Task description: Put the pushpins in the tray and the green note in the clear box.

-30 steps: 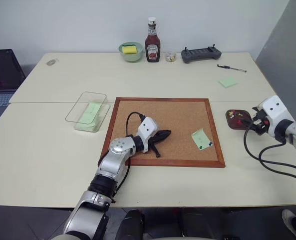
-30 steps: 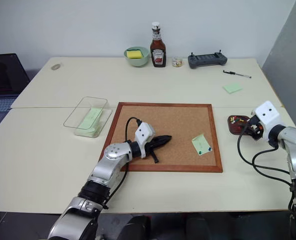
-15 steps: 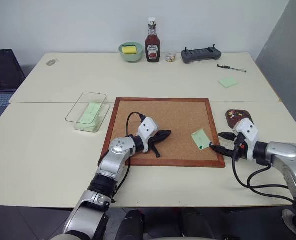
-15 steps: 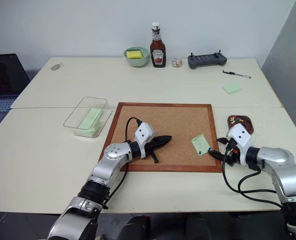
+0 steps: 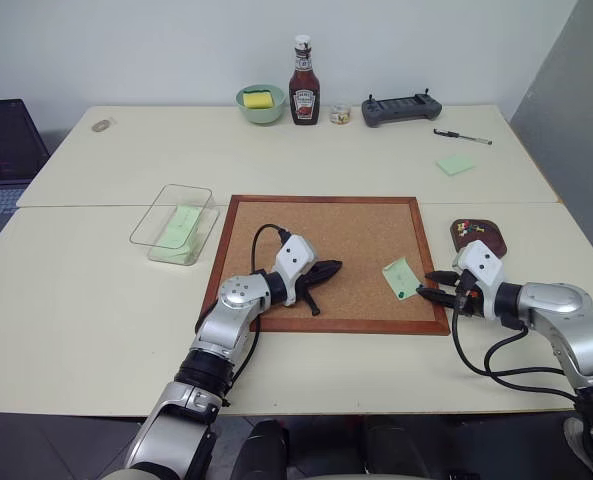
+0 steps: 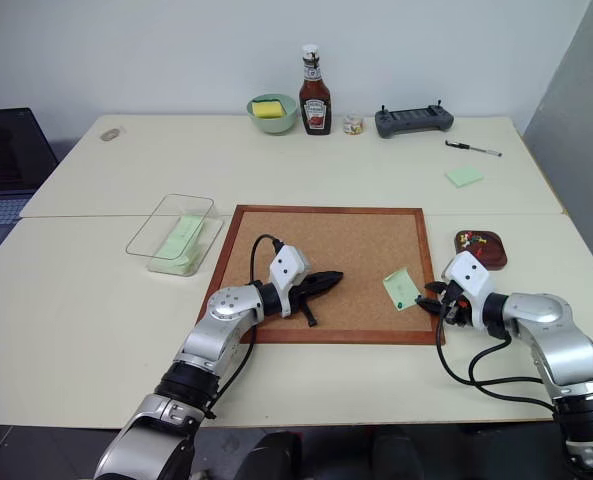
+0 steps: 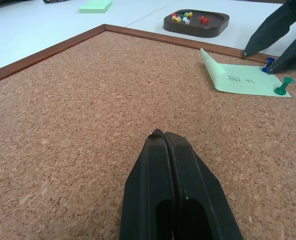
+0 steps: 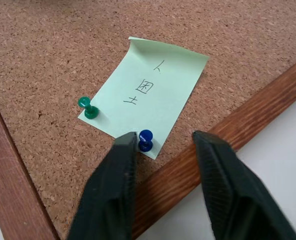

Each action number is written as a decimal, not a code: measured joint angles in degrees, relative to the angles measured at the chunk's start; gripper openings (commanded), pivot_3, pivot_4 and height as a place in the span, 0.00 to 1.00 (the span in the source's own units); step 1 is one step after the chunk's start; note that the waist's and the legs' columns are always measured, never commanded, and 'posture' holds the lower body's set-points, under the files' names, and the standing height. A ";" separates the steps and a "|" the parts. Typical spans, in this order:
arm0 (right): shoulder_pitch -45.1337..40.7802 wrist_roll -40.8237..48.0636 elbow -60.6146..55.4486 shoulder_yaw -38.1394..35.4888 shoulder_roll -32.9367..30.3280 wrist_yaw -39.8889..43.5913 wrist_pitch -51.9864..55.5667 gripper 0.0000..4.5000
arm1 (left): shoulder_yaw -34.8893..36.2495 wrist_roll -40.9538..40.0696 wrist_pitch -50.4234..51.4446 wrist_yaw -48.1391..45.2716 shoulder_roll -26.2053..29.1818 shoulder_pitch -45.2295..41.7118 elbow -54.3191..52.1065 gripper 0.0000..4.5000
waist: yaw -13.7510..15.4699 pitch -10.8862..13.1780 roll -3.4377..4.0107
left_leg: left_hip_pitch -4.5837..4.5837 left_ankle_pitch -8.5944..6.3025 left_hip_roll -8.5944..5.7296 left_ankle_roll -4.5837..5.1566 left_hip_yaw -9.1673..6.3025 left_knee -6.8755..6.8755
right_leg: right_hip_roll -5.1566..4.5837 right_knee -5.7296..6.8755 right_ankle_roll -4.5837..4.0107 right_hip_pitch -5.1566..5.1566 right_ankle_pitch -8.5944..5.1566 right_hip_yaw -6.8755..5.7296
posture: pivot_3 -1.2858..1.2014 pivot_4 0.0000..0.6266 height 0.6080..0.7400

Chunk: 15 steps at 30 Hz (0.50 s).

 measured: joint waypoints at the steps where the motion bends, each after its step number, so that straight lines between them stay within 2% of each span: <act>1: 0.00 -0.01 0.00 0.14 0.00 0.18 -0.09 0.14 | 0.00 0.00 0.00 0.00 0.01 0.01 0.00 0.00 | 0.00 0.00 0.00 | 0.00 0.00 0.00 0.00 0.00 0.00 | 0.00 0.00 0.00 0.00 0.00 0.00 | 0.52 0.24 1.00; 4: 0.00 0.00 0.00 0.58 0.00 0.72 -0.31 0.02 | -0.01 0.00 0.00 0.00 0.05 0.01 -0.01 0.00 | -0.02 0.00 0.00 | 0.00 0.00 0.00 0.00 0.00 0.00 | 0.00 0.00 0.00 0.00 0.00 0.00 | 0.52 0.24 1.00; 5: 0.00 0.06 -0.01 0.66 -0.01 0.81 -0.43 0.01 | -0.01 0.00 0.00 0.00 0.08 0.01 -0.01 0.00 | -0.04 0.00 0.00 | 0.00 0.00 0.00 0.00 0.00 0.00 | 0.00 0.00 0.00 0.00 0.00 0.00 | 0.52 0.24 1.00; 15: 0.10 1.43 -1.07 -0.08 -0.21 1.16 1.52 0.01 | -0.14 0.01 -0.10 0.01 0.21 0.03 -0.15 0.00 | -0.02 0.00 0.00 | -0.01 0.00 0.00 0.00 -0.01 0.00 | 0.00 0.01 0.00 -0.01 0.00 0.00 | 0.52 0.24 1.00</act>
